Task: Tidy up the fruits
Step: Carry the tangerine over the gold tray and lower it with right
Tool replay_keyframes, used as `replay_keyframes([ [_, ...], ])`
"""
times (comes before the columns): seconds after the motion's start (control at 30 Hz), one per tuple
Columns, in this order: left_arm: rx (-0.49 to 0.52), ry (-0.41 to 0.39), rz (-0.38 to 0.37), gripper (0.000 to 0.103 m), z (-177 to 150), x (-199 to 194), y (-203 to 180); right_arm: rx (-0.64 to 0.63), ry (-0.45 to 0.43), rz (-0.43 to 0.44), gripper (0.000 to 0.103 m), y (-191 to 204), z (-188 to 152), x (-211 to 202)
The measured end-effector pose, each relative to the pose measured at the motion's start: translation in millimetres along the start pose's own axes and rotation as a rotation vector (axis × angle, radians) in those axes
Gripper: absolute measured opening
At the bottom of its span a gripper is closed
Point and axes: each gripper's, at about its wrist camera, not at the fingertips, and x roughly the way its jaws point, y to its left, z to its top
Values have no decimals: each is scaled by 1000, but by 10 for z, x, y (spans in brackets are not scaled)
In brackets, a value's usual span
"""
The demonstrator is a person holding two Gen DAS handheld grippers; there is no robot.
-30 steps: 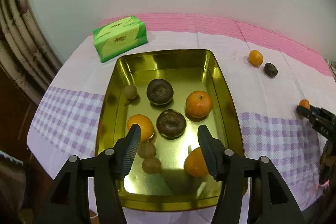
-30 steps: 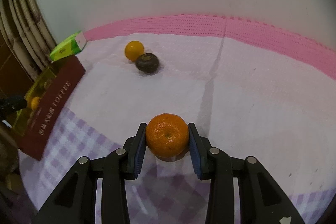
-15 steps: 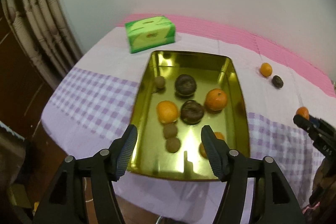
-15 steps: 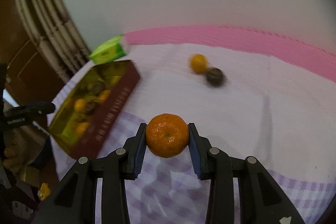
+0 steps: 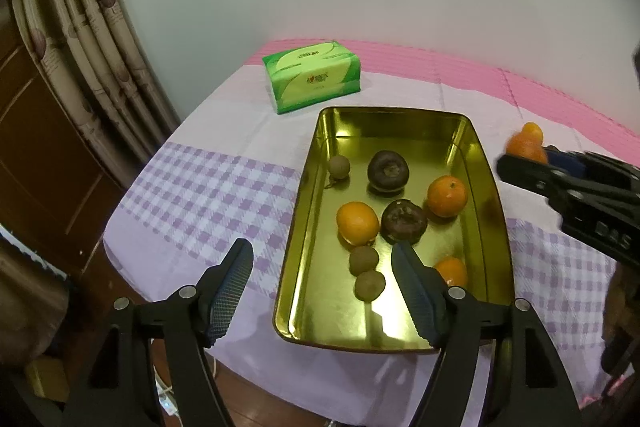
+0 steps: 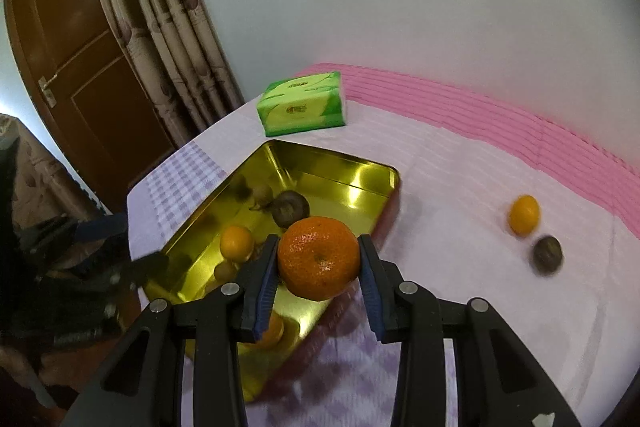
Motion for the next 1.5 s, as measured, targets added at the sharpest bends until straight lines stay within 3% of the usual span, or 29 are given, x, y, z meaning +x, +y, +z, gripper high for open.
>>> replay_keyframes([
  [0.77, 6, 32, 5, 79, 5, 120, 31, 29, 87, -28, 35, 45, 210, 664],
  [1.5, 6, 48, 7, 83, -16, 162, 37, 42, 64, -14, 38, 75, 235, 637],
])
